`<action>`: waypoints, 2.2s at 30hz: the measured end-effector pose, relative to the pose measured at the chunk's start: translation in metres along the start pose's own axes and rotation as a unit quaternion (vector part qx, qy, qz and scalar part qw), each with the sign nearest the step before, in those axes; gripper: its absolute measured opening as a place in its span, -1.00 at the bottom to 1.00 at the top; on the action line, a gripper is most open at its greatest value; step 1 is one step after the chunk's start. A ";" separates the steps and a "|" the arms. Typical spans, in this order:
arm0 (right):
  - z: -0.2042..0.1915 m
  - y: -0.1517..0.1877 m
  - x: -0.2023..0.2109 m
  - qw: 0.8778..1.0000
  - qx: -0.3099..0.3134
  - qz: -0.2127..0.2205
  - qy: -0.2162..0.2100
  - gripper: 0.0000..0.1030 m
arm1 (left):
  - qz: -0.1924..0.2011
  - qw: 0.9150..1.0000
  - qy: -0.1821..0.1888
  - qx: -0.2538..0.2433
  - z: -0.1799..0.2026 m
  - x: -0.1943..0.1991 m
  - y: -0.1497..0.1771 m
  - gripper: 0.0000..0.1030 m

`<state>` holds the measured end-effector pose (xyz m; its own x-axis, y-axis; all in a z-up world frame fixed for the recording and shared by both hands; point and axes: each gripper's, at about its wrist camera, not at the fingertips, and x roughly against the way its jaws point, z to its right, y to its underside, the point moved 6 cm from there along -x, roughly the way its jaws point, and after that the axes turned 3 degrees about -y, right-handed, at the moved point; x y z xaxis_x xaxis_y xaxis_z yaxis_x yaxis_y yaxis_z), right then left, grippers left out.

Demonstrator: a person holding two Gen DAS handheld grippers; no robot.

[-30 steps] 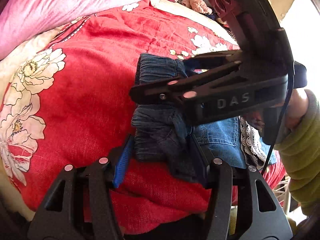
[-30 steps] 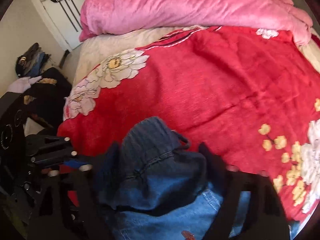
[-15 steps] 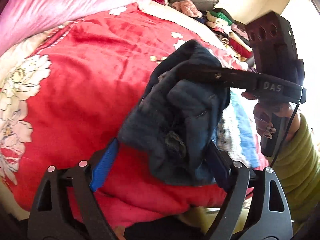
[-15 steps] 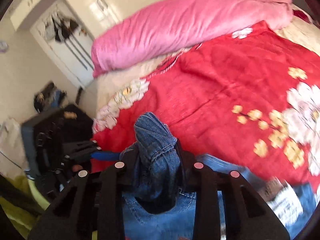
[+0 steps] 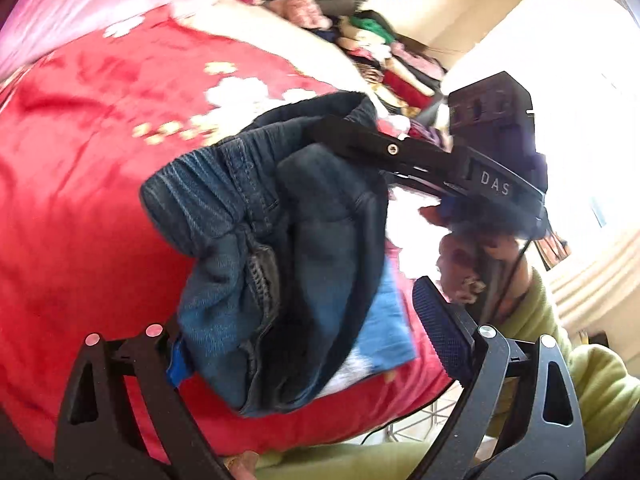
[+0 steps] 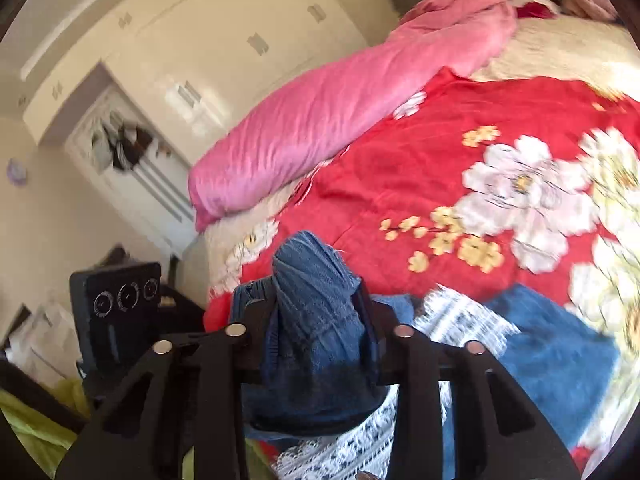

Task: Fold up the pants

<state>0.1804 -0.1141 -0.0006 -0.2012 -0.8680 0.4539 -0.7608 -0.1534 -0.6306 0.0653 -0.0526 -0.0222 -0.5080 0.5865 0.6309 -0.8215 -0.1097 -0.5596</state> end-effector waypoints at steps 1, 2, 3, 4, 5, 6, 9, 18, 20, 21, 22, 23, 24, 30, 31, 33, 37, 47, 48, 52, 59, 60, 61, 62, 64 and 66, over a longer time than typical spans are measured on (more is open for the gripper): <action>0.002 0.003 0.011 1.000 -0.005 0.015 0.003 0.20 | -0.004 1.000 0.006 -0.008 0.008 -0.004 0.000 0.66; 0.006 0.007 0.026 0.999 -0.006 0.033 0.019 0.33 | -0.012 1.000 0.014 -0.022 0.018 -0.010 0.002 0.66; 0.010 0.012 0.038 0.998 -0.009 0.043 0.035 0.36 | -0.018 0.999 0.018 -0.035 0.026 -0.015 0.005 0.66; 0.017 0.020 0.050 0.997 -0.017 0.048 0.058 0.40 | -0.025 0.998 0.018 -0.048 0.032 -0.021 0.009 0.66; 0.024 0.029 0.060 0.995 -0.026 0.050 0.084 0.48 | -0.037 0.997 0.016 -0.059 0.038 -0.031 0.015 0.66; 0.030 0.038 0.067 0.993 -0.035 0.051 0.105 0.51 | -0.047 0.997 0.015 -0.063 0.040 -0.037 0.021 0.66; 0.047 0.064 0.081 0.987 -0.065 0.043 0.139 0.60 | -0.081 0.994 0.013 -0.065 0.043 -0.057 0.037 0.67; 0.060 0.078 0.055 0.985 -0.062 -0.006 0.159 -0.16 | -0.083 0.993 -0.022 -0.086 0.045 -0.061 0.048 0.69; 0.050 0.072 0.055 0.988 -0.043 0.006 0.151 -0.19 | -0.082 0.992 -0.032 -0.095 0.046 -0.060 0.049 0.69; 0.047 0.070 0.057 0.988 -0.039 0.012 0.147 -0.19 | -0.081 0.991 -0.036 -0.099 0.046 -0.060 0.050 0.69; 0.048 0.070 0.058 0.988 -0.037 0.013 0.149 -0.21 | -0.080 0.991 -0.037 -0.100 0.046 -0.061 0.049 0.69; 0.053 0.070 0.060 0.986 -0.039 0.012 0.162 -0.22 | -0.080 0.991 -0.036 -0.101 0.046 -0.063 0.047 0.69; 0.059 0.073 0.060 0.983 -0.043 0.005 0.181 -0.22 | -0.080 0.991 -0.035 -0.101 0.045 -0.063 0.047 0.69; 0.071 0.089 0.069 0.976 -0.066 -0.004 0.210 0.11 | -0.083 0.990 -0.042 -0.106 0.045 -0.060 0.050 0.69; 0.066 0.088 0.075 0.976 -0.061 0.005 0.210 0.17 | -0.079 0.990 -0.043 -0.106 0.045 -0.057 0.049 0.72; 0.060 0.088 0.086 0.976 -0.051 0.022 0.213 0.31 | -0.070 0.990 -0.050 -0.112 0.046 -0.051 0.048 0.78; 0.041 0.091 0.107 0.975 -0.035 0.043 0.215 0.48 | -0.047 0.989 -0.076 -0.118 0.045 -0.038 0.040 0.81; 0.005 0.114 0.118 0.971 -0.002 0.027 0.236 0.70 | -0.011 0.984 -0.129 -0.119 0.035 -0.023 0.020 0.81; 0.004 0.119 0.113 0.973 -0.005 0.017 0.231 0.70 | -0.008 0.983 -0.137 -0.121 0.033 -0.023 0.018 0.81; 0.002 0.133 0.092 0.977 -0.027 -0.013 0.211 0.70 | 0.002 0.979 -0.161 -0.123 0.025 -0.024 0.012 0.81; 0.006 0.141 0.054 0.975 -0.078 -0.044 0.202 0.69 | 0.004 0.975 -0.196 -0.104 -0.004 -0.035 -0.006 0.76; 0.007 0.140 0.049 0.976 -0.089 -0.045 0.195 0.69 | 0.001 0.975 -0.198 -0.104 -0.006 -0.038 -0.009 0.70; 0.008 0.138 0.043 0.976 -0.099 -0.045 0.188 0.69 | -0.003 0.974 -0.200 -0.105 -0.008 -0.043 -0.014 0.63; 0.008 0.136 0.040 0.976 -0.106 -0.043 0.183 0.69 | -0.007 0.974 -0.202 -0.105 -0.011 -0.049 -0.017 0.59; 0.013 0.130 0.034 0.974 -0.129 -0.032 0.183 0.69 | -0.018 0.974 -0.204 -0.100 -0.016 -0.060 -0.023 0.30; 0.019 0.124 0.032 0.972 -0.143 -0.015 0.186 0.57 | -0.030 0.974 -0.203 -0.094 -0.022 -0.072 -0.026 0.17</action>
<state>0.0912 -0.1695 -0.0759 -0.3453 -0.6256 0.6995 -0.8996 0.0082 -0.4367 0.1293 -0.0742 -0.0646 -0.5518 0.2181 0.8050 -0.8105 0.0874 -0.5792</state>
